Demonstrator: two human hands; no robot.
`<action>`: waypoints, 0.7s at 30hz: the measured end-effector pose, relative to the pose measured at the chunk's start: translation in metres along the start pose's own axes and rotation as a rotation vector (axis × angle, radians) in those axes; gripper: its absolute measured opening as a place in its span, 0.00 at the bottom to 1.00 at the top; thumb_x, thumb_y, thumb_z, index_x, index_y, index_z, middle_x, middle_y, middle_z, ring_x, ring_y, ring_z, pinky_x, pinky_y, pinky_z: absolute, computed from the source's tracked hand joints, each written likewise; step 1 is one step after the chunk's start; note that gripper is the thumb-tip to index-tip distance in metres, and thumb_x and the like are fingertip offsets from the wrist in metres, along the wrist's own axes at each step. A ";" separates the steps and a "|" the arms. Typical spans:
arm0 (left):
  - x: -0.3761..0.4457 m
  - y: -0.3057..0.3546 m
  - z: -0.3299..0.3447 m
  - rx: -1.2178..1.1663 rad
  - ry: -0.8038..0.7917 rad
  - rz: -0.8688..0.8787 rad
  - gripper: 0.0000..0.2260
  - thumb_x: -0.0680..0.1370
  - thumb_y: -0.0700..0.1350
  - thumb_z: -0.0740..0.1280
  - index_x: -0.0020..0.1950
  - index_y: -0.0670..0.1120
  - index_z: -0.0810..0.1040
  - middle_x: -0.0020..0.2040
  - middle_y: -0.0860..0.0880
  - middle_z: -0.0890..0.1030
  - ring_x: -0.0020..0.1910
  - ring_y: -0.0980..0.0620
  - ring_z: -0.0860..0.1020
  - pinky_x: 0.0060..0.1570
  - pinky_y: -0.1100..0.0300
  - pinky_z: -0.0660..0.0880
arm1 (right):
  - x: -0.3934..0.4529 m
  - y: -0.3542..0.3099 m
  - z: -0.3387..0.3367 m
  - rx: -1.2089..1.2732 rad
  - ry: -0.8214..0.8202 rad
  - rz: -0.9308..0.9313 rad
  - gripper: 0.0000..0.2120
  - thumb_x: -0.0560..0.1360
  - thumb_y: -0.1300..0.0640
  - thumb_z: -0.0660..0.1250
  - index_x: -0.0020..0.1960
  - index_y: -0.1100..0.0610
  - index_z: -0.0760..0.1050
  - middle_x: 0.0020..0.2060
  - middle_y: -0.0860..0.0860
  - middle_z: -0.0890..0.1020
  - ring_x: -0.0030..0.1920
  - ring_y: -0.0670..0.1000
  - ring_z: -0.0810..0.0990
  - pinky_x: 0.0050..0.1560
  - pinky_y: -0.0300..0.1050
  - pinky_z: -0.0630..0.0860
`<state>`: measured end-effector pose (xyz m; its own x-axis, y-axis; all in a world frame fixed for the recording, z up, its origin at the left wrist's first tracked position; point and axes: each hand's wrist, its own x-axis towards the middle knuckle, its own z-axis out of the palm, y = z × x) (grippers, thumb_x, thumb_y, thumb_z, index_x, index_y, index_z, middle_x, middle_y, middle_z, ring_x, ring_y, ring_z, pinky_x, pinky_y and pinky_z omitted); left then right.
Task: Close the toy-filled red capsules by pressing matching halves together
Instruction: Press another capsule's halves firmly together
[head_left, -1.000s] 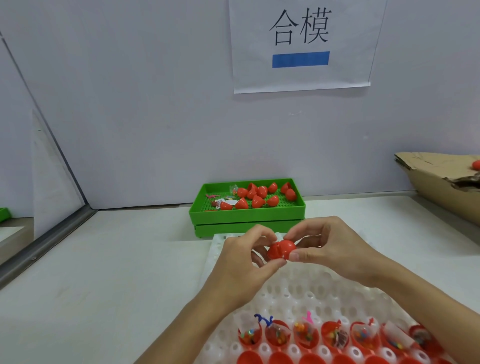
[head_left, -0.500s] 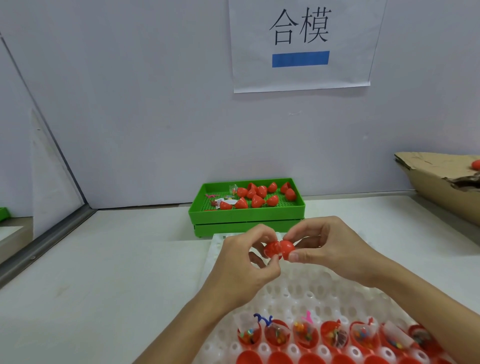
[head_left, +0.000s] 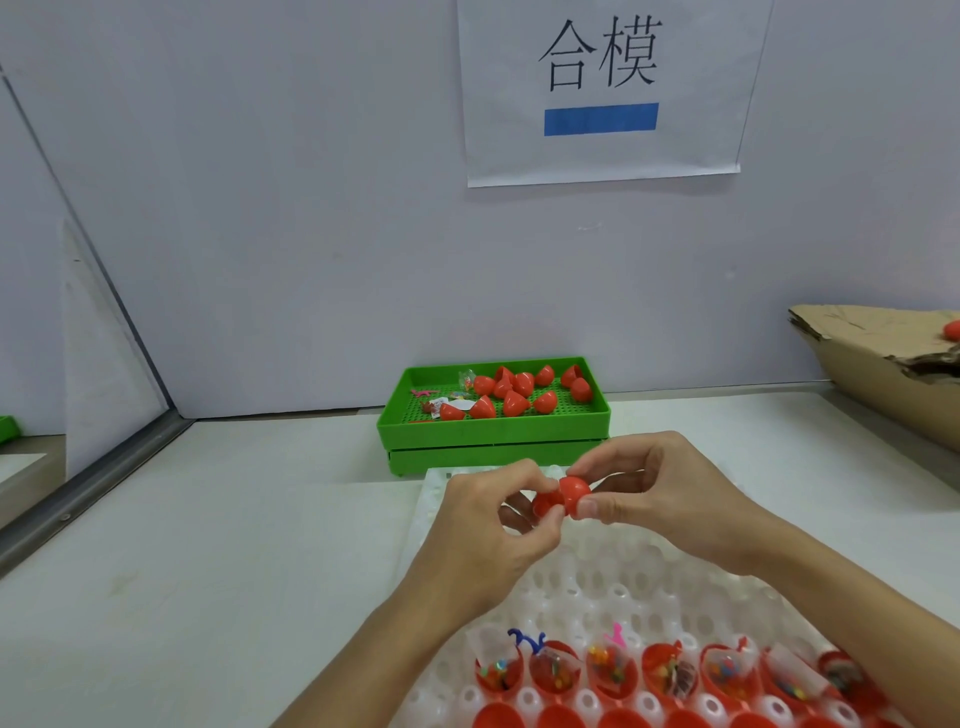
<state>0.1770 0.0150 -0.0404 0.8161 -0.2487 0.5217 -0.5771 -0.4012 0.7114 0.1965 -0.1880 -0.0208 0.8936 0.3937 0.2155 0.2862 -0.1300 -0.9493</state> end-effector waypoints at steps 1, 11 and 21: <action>0.000 0.000 0.000 0.003 0.005 0.002 0.04 0.74 0.41 0.72 0.47 0.48 0.84 0.39 0.53 0.83 0.36 0.53 0.81 0.40 0.59 0.81 | 0.000 0.000 0.000 0.001 0.000 -0.001 0.11 0.65 0.55 0.80 0.47 0.50 0.85 0.44 0.53 0.88 0.45 0.54 0.87 0.42 0.37 0.79; 0.001 0.003 -0.001 0.047 0.002 0.038 0.08 0.75 0.43 0.74 0.54 0.50 0.84 0.46 0.57 0.85 0.41 0.58 0.82 0.44 0.67 0.79 | 0.000 0.000 -0.001 0.004 0.021 -0.002 0.10 0.65 0.56 0.79 0.47 0.52 0.85 0.43 0.53 0.87 0.42 0.54 0.86 0.42 0.39 0.79; 0.001 0.003 -0.003 0.030 -0.011 -0.019 0.14 0.71 0.41 0.78 0.56 0.47 0.84 0.45 0.57 0.84 0.41 0.57 0.81 0.44 0.64 0.79 | 0.001 0.002 -0.001 0.005 0.013 -0.004 0.11 0.65 0.54 0.80 0.47 0.51 0.85 0.44 0.54 0.87 0.41 0.52 0.86 0.42 0.39 0.79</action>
<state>0.1763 0.0162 -0.0364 0.8274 -0.2505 0.5027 -0.5602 -0.4321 0.7067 0.1979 -0.1890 -0.0225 0.8971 0.3821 0.2220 0.2878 -0.1240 -0.9496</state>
